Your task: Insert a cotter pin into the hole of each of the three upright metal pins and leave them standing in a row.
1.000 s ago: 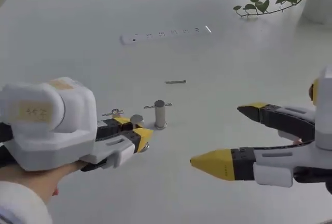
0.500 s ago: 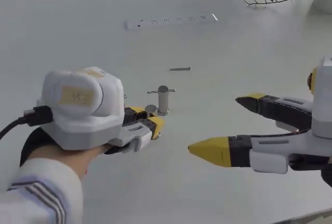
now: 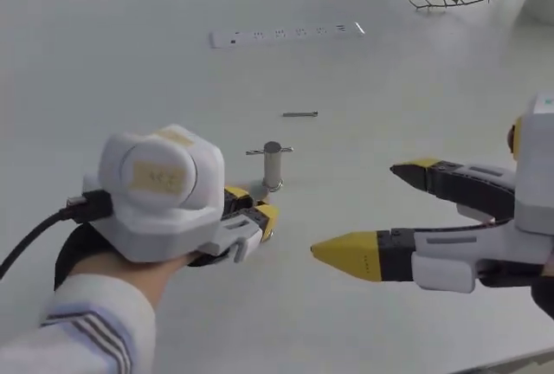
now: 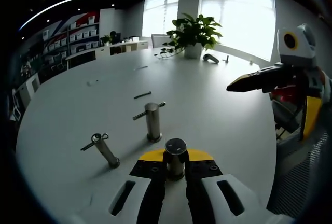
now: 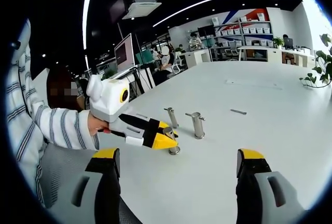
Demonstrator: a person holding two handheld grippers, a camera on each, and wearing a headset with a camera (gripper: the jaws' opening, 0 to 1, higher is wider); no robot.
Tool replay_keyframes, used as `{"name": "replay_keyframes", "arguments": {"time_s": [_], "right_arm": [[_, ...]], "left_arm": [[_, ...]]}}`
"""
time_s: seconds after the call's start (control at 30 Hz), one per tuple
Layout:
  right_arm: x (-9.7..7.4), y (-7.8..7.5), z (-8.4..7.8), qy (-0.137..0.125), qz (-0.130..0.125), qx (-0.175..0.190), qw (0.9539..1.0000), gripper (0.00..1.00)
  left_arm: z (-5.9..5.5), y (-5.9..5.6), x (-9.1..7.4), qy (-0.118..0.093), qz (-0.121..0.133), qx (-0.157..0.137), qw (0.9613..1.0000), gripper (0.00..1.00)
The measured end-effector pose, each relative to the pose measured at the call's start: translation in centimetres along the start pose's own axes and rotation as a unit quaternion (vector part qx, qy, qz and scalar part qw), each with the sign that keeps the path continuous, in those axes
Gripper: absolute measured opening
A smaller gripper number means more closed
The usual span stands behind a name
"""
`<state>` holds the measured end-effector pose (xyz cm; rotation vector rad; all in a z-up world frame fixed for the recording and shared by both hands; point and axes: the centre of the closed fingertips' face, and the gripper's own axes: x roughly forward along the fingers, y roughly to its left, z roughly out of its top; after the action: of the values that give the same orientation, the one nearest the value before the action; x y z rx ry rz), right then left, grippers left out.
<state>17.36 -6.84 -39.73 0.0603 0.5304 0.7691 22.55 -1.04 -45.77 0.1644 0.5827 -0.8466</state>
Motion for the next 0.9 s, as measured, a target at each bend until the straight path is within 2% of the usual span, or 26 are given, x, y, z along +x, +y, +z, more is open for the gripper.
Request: {"name": "replay_keyframes", "arguments": {"time_s": [0.07, 0.2, 0.3, 0.4, 0.5, 0.57, 0.67, 0.73, 0.8, 0.9], "right_arm": [[0.0, 0.0, 0.0, 0.001, 0.001, 0.0, 1.0, 0.92], [0.1, 0.1, -0.1, 0.003, 0.005, 0.001, 1.0, 0.91], [0.0, 0.3, 0.1, -0.003, 0.01, 0.006, 0.9999, 0.91], [-0.1, 0.2, 0.3, -0.007, 0.009, 0.008, 0.9999, 0.91], [-0.1, 0.1, 0.2, -0.005, 0.008, 0.007, 0.9999, 0.92], [-0.1, 0.1, 0.1, -0.004, 0.008, 0.007, 0.9999, 0.92], [0.0, 0.2, 0.1, -0.004, 0.009, 0.007, 0.9999, 0.92], [0.0, 0.3, 0.1, -0.003, 0.009, 0.006, 0.9999, 0.92], [0.0, 0.3, 0.0, 0.0, 0.009, 0.003, 1.0, 0.92], [-0.1, 0.3, 0.0, 0.0, 0.009, 0.003, 1.0, 0.92]], "left_arm": [[0.0, 0.0, 0.0, -0.003, 0.002, 0.008, 1.0, 0.1], [-0.1, 0.0, 0.0, -0.007, 0.009, 0.006, 0.9999, 0.1], [-0.2, -0.2, -0.1, -0.013, 0.012, 0.029, 0.9994, 0.1], [-0.2, -0.2, -0.2, -0.015, 0.011, 0.015, 0.9997, 0.1], [-0.2, -0.2, -0.2, -0.019, 0.009, 0.022, 0.9995, 0.1], [-0.2, -0.2, -0.2, -0.02, 0.01, 0.029, 0.9993, 0.1], [0.1, -0.3, -0.4, -0.023, 0.008, 0.066, 0.9976, 0.11], [0.4, -0.6, -0.8, -0.025, -0.005, 0.053, 0.9983, 0.14], [1.0, -0.8, -1.6, -0.035, -0.013, 0.084, 0.9958, 0.2], [1.1, -1.1, -3.1, -0.039, -0.031, 0.081, 0.9955, 0.32]]}}
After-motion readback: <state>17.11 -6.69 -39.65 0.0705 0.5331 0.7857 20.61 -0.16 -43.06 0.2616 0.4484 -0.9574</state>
